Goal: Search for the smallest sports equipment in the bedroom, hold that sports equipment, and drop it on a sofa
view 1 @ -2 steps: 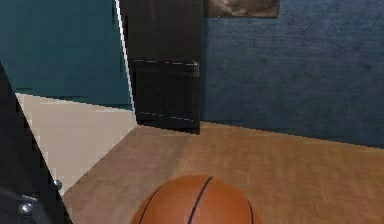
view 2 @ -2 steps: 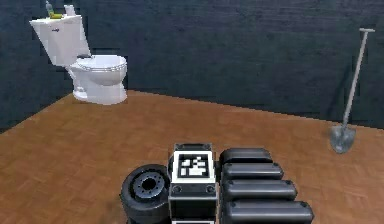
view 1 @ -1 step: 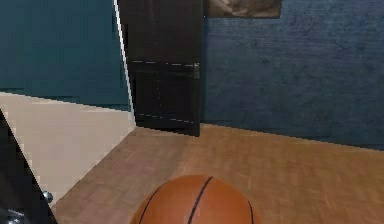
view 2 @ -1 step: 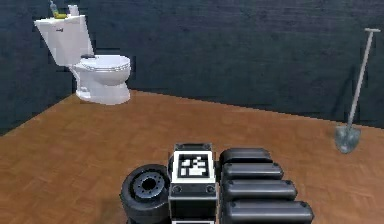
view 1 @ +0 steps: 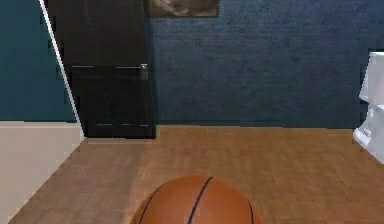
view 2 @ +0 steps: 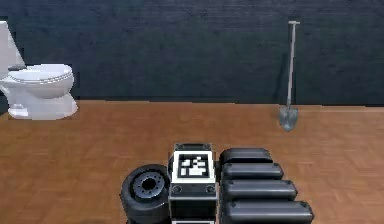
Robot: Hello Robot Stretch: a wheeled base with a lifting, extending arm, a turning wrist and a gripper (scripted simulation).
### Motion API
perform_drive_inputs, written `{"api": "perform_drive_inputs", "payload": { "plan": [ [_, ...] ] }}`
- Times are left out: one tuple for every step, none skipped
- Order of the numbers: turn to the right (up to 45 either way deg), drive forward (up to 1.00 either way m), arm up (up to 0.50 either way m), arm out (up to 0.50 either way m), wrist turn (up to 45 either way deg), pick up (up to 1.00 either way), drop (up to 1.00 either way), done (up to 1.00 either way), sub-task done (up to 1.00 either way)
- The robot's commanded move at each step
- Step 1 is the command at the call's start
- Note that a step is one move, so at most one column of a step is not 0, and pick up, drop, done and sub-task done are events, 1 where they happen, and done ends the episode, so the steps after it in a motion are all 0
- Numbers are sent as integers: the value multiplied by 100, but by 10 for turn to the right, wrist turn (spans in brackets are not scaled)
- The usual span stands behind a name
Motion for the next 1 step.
{"api": "perform_drive_inputs", "payload": {
  "plan": [
    [0,65,0,0,0,0,0,0,0]
  ]
}}
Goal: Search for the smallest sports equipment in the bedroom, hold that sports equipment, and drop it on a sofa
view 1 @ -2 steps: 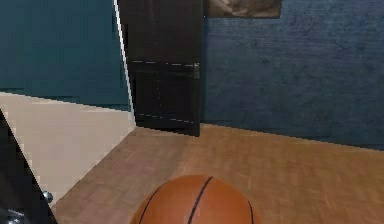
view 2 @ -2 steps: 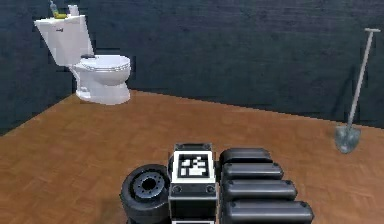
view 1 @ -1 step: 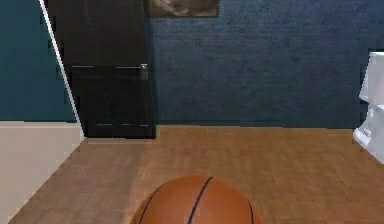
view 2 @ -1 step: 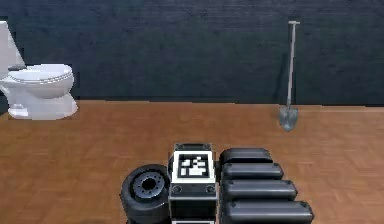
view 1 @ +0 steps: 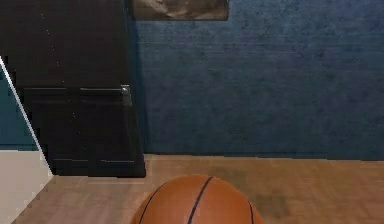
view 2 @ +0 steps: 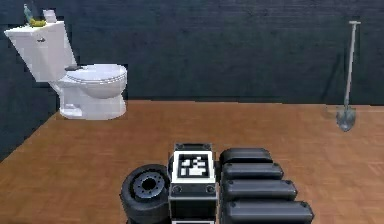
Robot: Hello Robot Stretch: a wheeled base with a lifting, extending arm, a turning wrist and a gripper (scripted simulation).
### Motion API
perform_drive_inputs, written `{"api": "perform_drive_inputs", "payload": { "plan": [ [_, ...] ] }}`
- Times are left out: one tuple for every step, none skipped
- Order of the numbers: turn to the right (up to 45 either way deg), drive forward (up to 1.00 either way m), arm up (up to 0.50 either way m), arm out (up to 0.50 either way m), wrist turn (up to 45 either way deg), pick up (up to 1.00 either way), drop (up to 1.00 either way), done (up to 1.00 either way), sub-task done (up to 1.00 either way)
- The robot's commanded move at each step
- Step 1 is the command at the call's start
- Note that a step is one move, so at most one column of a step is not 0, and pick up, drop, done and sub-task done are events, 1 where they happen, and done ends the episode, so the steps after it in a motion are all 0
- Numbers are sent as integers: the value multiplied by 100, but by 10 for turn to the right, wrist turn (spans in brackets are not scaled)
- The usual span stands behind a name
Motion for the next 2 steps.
{"api": "perform_drive_inputs", "payload": {
  "plan": [
    [-450,0,0,0,0,0,0,0,0],
    [-150,0,0,0,0,0,0,0,0]
  ]
}}
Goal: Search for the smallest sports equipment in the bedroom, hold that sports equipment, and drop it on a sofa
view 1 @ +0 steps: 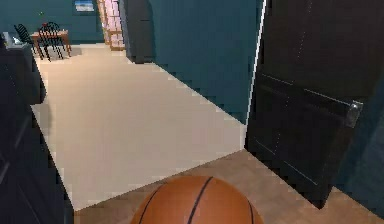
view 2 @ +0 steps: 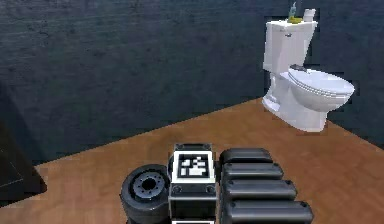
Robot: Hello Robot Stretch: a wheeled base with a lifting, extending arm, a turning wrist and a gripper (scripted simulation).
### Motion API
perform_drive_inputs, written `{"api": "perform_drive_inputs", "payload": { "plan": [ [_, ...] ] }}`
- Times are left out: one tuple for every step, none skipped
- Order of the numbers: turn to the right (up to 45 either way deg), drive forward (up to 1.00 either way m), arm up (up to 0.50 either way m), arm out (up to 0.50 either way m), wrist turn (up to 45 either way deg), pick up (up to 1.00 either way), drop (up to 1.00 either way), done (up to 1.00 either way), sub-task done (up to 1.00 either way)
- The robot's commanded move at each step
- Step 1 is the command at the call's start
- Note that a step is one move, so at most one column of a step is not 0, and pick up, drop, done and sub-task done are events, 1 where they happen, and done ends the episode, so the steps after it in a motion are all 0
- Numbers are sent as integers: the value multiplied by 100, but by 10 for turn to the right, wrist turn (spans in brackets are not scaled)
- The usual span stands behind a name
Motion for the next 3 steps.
{"api": "perform_drive_inputs", "payload": {
  "plan": [
    [0,40,0,0,0,0,0,0,0],
    [-60,0,0,0,0,0,0,0,0],
    [0,45,0,0,0,0,0,0,0]
  ]
}}
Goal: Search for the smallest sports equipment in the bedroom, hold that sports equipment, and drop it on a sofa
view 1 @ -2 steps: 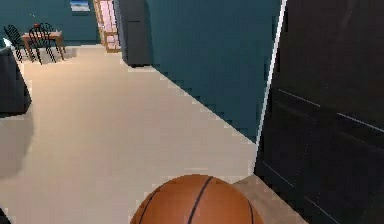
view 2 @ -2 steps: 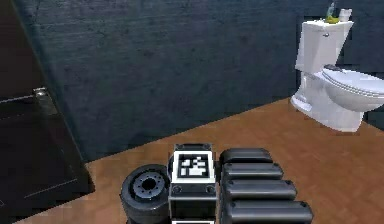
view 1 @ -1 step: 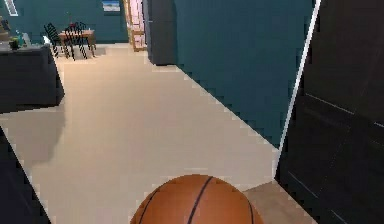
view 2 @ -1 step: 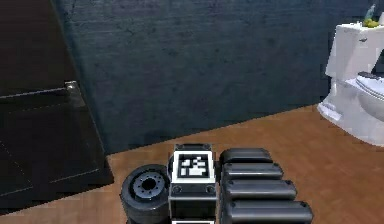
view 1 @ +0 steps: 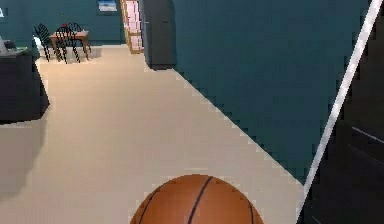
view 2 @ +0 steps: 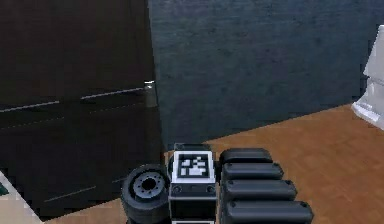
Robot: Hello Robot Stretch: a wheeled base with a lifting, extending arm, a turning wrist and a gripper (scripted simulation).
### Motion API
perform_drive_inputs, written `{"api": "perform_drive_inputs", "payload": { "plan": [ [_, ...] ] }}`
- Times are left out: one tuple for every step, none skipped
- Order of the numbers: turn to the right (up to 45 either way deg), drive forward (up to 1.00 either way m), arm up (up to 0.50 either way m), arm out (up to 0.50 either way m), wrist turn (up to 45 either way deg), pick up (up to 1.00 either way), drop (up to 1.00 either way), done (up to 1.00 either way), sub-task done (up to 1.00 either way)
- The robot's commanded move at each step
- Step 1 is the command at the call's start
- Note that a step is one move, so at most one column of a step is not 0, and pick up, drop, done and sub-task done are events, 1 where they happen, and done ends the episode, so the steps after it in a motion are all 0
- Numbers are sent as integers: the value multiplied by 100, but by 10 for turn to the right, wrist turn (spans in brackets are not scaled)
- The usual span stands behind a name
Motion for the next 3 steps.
{"api": "perform_drive_inputs", "payload": {
  "plan": [
    [-180,0,0,0,0,0,0,0,0],
    [0,100,0,0,0,0,0,0,0],
    [0,100,0,0,0,0,0,0,0]
  ]
}}
